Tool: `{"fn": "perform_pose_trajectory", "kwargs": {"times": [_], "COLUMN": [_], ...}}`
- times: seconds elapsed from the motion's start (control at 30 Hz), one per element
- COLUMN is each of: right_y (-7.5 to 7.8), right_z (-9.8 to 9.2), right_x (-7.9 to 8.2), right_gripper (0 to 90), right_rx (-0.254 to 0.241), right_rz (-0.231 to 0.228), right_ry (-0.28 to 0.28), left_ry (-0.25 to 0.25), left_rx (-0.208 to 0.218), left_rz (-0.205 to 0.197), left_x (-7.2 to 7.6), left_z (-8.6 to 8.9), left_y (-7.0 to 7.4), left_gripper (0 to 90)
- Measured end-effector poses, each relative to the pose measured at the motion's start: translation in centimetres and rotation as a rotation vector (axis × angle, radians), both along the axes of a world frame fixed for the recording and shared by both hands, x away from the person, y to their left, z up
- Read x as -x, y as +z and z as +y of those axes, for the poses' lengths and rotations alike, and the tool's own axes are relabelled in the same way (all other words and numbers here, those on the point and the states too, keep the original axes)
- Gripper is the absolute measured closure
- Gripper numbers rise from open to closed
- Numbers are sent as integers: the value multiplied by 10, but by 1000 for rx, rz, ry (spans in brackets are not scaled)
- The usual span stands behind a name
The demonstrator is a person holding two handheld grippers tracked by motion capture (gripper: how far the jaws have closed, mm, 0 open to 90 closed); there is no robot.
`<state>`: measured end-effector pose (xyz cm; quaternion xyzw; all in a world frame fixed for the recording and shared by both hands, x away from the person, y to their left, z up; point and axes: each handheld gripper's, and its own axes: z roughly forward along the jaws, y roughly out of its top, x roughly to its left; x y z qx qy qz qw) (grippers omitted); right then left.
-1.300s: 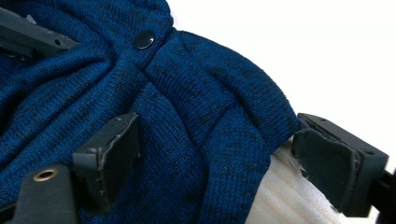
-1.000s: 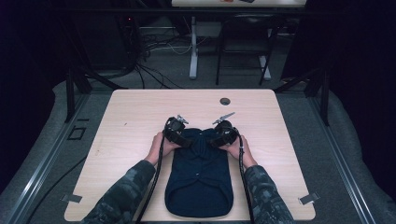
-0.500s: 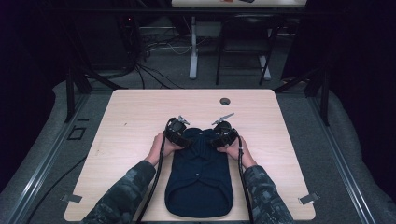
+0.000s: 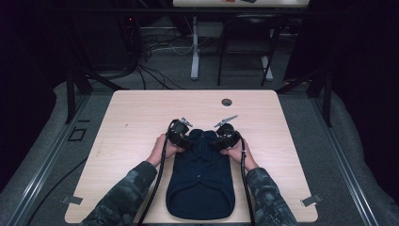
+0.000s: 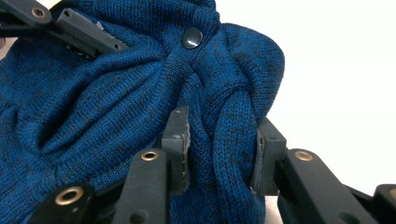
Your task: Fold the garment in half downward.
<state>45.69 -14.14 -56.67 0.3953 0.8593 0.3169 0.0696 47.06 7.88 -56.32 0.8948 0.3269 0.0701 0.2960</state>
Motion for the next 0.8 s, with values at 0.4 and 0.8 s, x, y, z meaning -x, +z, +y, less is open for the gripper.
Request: {"fn": "perform_pose_trajectory", "kwargs": {"times": [0.4, 0.8], "right_y": [7, 34], "right_z": [7, -3], "right_x": [10, 39], "right_gripper": [684, 680], "right_rx": [61, 75], "right_rz": [-64, -212], "right_ry": [-16, -4], "left_ry": [-41, -94], "left_rx": [-6, 32], "left_rz": [-55, -173], "left_x": [9, 29], "left_z": [-2, -2], "left_y": [2, 28], "left_gripper": [696, 697]}}
